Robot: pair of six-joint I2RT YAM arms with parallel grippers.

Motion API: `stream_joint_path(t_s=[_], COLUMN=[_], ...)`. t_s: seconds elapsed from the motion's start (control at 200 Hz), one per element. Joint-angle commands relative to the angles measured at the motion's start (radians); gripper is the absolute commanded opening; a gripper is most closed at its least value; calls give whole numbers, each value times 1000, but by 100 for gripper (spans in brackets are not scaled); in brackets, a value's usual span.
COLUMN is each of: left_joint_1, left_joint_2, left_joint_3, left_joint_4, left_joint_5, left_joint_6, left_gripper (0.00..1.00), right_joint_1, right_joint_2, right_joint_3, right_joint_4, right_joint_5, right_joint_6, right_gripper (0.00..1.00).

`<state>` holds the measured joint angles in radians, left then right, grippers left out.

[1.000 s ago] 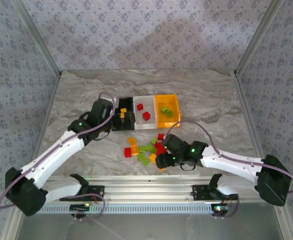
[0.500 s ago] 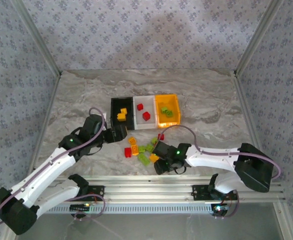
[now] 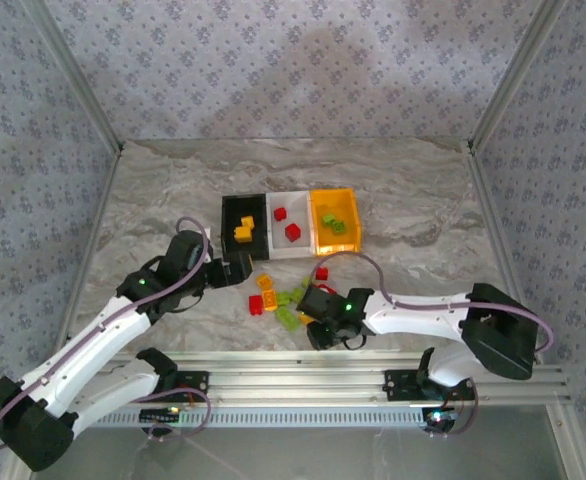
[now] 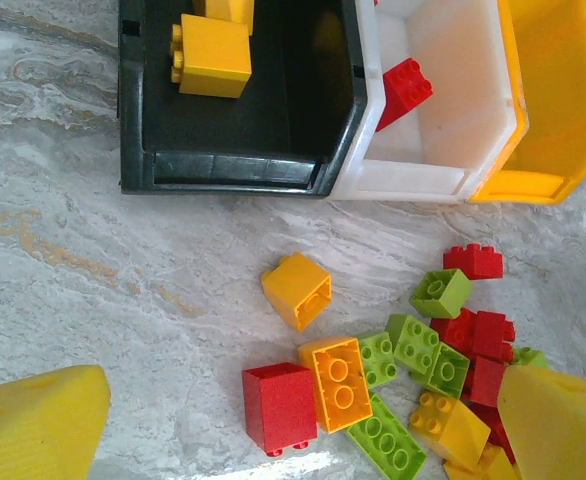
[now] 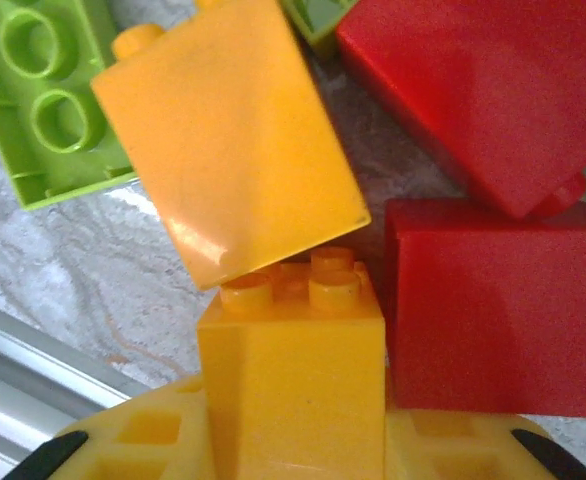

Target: Sort the legos into containers by color

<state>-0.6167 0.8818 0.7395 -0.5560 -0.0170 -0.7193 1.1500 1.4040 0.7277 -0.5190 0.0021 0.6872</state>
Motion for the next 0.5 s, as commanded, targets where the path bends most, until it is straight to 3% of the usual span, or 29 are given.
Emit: stream_joint_path(t_s=[0.0,0.25,0.495], left_joint_1=[-2,2,9], left_joint_2=[-31,-95,-210], left_joint_3=[-4,-36,-86], left_joint_4=[-22,-57,-116], left_joint_5=[-28,-76,-116], left_joint_6=[10,-7,-30], left_gripper=[100,100,100], right_joint_1=[8,-113,-257], right_joint_2=[-76,-66,287], right_joint_3=[50,289,683], right_joint_4=[-48,-86,10], right_joint_5=[-43,-114,-165], right_joint_6=[-22,-150,-237], right_gripper=[29,29,29])
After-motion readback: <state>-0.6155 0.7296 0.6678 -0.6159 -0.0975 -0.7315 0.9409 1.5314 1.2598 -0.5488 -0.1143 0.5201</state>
